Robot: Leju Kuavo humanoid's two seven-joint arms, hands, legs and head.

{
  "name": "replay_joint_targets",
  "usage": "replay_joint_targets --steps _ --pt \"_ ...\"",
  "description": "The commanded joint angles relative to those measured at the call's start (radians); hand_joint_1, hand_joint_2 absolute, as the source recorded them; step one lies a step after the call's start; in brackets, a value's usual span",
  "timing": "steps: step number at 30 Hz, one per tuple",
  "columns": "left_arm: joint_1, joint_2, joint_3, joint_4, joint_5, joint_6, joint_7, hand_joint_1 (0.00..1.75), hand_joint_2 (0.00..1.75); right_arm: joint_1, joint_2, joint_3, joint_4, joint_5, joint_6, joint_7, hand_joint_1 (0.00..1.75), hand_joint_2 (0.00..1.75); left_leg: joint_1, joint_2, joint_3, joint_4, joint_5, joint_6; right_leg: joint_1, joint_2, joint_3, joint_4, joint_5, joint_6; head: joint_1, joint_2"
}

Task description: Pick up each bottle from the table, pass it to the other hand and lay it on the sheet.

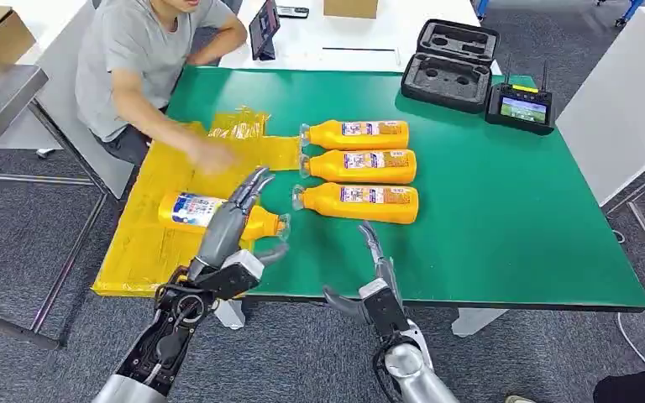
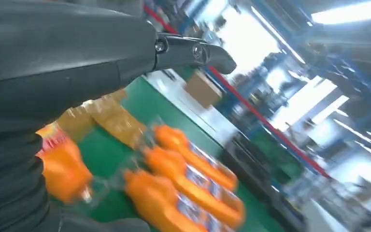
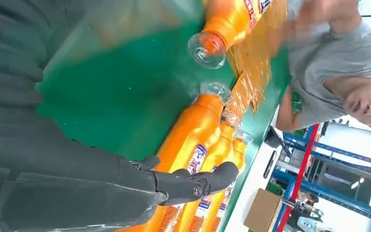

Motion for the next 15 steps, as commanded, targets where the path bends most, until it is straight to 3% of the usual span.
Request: replay_joint_targets --steps 1,14,15 --pt "0.003 0.033 -0.066 0.040 0.045 -0.030 -0.017 0.00 1.75 -0.040 0.005 -0.003 0.044 -0.004 0.008 -0.002 0.00 1.75 0.000 0.003 0.002 0.001 -0.001 -0.001 0.001 0.002 0.001 0.001 -0.001 -0.002 0.000 0.000" --pt "0.023 0.061 -0.152 0.073 0.180 -0.020 -0.017 0.00 1.75 0.067 -0.029 -0.045 -0.102 -0.098 0.135 -0.002 0.00 1.75 0.000 0.000 0.002 0.000 0.000 -0.001 0.000 0.000 0.002 0.000 -0.001 -0.001 0.000 0.000" --pt "0.023 0.061 -0.152 0.074 0.183 -0.020 -0.017 0.00 1.75 0.070 -0.029 -0.047 -0.106 -0.103 0.141 -0.002 0.00 0.00 0.000 0.000 0.001 0.000 0.000 -0.001 0.000 0.000 0.001 0.000 0.000 -0.001 0.000 0.000"
